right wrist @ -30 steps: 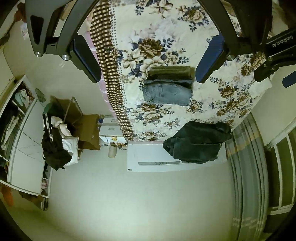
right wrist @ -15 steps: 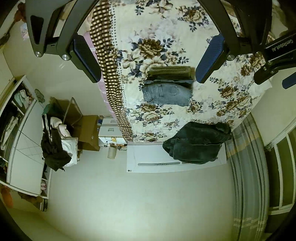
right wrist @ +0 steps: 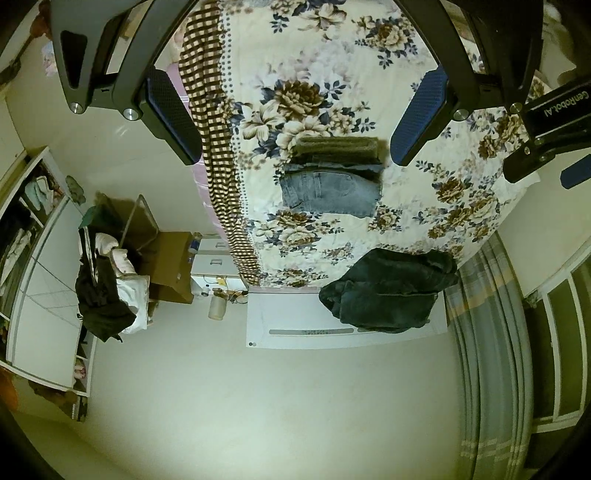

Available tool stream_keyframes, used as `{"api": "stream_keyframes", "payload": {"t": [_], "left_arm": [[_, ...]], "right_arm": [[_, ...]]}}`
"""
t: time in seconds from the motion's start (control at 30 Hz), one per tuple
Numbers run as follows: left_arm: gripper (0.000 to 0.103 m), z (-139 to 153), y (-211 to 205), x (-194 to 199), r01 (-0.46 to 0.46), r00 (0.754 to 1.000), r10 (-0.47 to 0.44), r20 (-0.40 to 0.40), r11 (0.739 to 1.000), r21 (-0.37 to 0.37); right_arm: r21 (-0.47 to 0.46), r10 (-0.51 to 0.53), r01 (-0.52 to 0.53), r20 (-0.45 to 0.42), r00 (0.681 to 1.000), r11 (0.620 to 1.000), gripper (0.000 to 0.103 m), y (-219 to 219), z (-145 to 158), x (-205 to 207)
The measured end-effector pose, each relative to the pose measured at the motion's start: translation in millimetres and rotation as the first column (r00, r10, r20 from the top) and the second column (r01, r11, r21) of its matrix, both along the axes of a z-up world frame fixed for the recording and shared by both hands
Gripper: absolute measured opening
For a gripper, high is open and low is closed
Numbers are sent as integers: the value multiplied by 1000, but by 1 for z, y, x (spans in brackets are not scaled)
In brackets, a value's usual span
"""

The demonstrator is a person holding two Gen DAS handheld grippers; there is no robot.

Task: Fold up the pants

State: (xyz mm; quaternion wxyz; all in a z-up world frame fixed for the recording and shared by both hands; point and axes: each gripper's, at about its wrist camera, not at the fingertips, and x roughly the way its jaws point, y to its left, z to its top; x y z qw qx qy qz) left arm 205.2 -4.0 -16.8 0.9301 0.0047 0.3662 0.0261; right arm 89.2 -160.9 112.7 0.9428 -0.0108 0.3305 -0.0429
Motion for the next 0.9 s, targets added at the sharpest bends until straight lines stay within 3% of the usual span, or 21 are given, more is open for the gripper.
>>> {"api": "stream_keyframes", "payload": {"t": [0.9], "left_arm": [[103,3,-8,-7,0,1000,0,6,1000,-18]], "right_arm": [[5,0,0,7,1000,1000,103,-5,-1,0]]}}
